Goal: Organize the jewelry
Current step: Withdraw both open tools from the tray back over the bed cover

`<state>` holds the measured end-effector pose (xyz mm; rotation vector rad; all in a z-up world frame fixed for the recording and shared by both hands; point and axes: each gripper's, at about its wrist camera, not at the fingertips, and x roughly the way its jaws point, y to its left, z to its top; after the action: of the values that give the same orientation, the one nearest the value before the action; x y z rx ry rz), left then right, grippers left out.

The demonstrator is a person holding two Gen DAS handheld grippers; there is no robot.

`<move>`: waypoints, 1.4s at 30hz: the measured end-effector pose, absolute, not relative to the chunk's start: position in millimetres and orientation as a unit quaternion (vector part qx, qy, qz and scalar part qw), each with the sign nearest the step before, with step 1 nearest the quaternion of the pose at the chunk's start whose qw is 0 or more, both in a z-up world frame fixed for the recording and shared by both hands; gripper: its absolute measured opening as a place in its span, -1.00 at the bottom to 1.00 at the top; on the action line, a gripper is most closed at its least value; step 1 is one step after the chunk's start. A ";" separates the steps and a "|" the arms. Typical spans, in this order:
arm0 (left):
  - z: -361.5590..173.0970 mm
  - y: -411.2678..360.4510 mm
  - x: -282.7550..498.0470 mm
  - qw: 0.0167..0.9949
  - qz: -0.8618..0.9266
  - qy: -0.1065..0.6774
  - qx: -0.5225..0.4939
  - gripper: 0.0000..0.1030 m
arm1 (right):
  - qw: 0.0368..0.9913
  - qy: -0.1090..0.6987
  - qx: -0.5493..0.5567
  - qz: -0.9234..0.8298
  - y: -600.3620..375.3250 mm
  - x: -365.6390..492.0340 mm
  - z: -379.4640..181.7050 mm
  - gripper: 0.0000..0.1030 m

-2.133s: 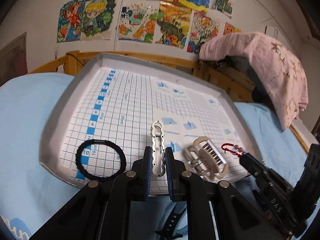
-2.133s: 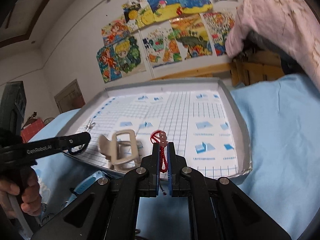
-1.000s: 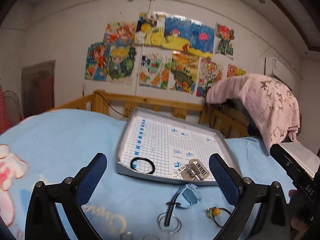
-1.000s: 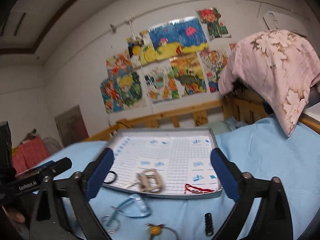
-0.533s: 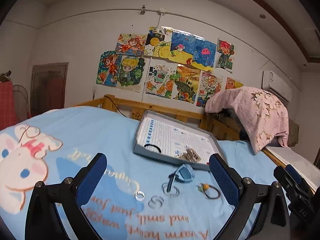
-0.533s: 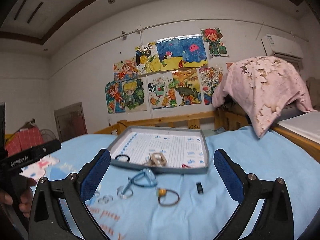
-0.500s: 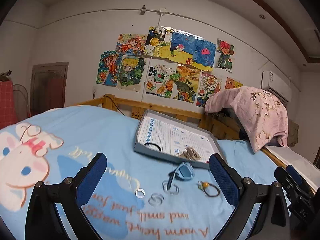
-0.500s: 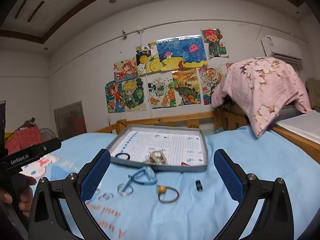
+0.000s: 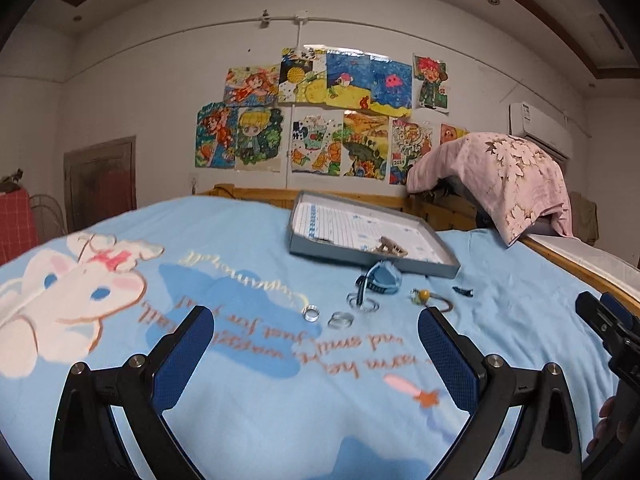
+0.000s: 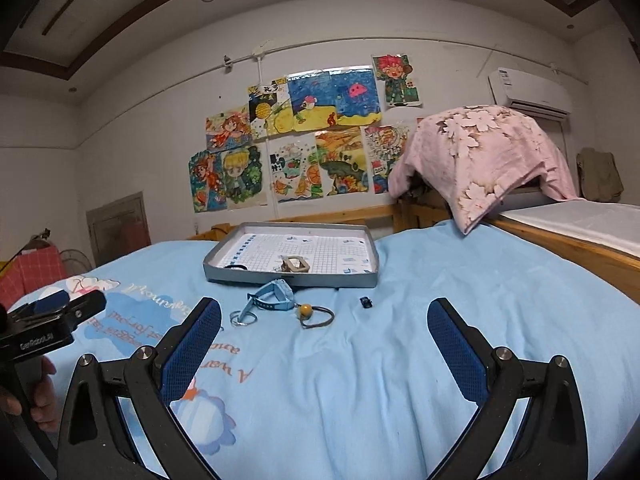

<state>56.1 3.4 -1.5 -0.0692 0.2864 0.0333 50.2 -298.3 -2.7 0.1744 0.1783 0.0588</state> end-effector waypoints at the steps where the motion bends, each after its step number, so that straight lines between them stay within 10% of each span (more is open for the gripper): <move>1: -4.1 5.1 54.5 0.989 0.019 0.144 -0.036 1.00 | 0.992 0.092 0.083 0.028 -296.0 52.8 -3.5 0.97; 42: -3.6 19.2 122.7 0.975 0.072 0.204 -0.051 1.00 | 0.992 0.092 0.014 0.086 -274.0 103.8 19.2 0.97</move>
<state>122.7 19.2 -3.6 -0.1026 0.4110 0.1443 103.8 -274.0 19.2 0.0290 0.1852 0.1717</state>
